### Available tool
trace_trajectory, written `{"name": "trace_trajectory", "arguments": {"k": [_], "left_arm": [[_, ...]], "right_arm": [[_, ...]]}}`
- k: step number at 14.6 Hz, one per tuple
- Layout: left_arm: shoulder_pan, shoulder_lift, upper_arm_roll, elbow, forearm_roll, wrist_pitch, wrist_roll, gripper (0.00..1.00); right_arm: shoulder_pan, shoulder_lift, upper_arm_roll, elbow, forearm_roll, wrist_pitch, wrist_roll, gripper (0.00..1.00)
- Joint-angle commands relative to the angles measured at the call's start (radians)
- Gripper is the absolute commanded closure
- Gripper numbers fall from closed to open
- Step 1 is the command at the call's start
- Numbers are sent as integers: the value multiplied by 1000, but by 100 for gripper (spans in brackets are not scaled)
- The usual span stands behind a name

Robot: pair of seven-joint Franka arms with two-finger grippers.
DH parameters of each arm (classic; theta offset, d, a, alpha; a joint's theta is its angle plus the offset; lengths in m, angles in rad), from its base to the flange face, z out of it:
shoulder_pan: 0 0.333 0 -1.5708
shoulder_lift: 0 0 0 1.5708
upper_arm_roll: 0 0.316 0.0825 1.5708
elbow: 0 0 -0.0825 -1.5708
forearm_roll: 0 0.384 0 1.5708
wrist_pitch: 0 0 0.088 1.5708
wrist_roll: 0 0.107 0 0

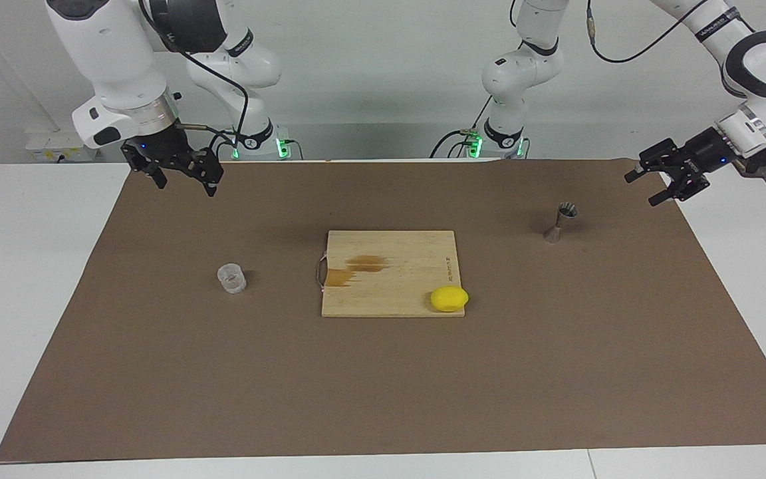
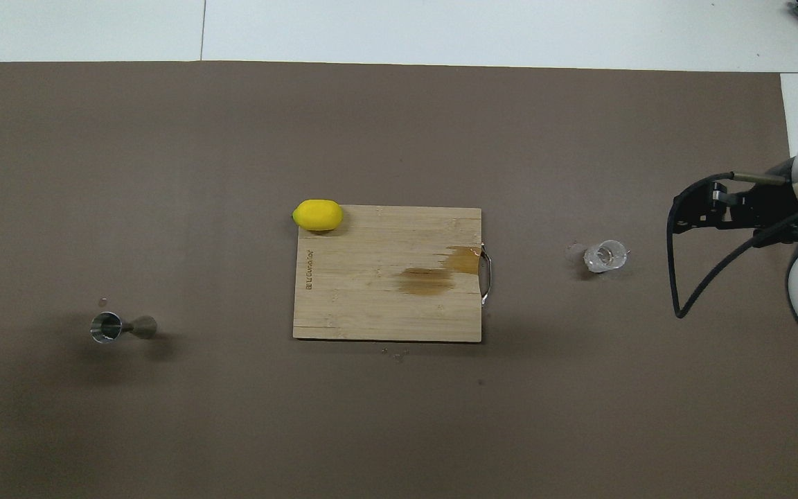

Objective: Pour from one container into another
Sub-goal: 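Reach the open left gripper to the small metal cup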

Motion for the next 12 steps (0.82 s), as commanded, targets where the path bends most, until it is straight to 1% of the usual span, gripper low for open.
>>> {"name": "trace_trajectory", "arguments": {"k": [1, 2, 3, 4, 5, 6, 7, 8, 11, 12], "left_arm": [[95, 122, -14, 24, -55, -71, 238, 0], [123, 154, -14, 15, -60, -82, 351, 0], [141, 165, -14, 9, -66, -85, 458, 0], [149, 180, -14, 9, -66, -103, 549, 0], [155, 215, -14, 9, -86, -153, 620, 0], [157, 249, -14, -3, -118, -175, 730, 0], [154, 254, -16, -34, -138, -175, 843, 0], [143, 254, -17, -46, -150, -174, 904, 0], [74, 249, -19, -84, -181, -198, 959, 0], [54, 248, -20, -103, -190, -192, 1008, 0]], "right_arm": [[-10, -8, 3, -8, 0, 3, -27, 0], [-10, -8, 3, -8, 0, 3, -27, 0], [-10, -8, 3, -8, 0, 3, -27, 0], [-10, -8, 3, -8, 0, 3, -27, 0], [-10, -8, 3, -8, 0, 3, -27, 0], [-10, -8, 3, -8, 0, 3, -27, 0], [-10, -8, 3, -8, 0, 3, -27, 0], [-10, -8, 3, -8, 0, 3, -27, 0], [-10, -8, 3, -8, 0, 3, -27, 0], [-10, -8, 3, -8, 0, 3, -27, 0]]}}
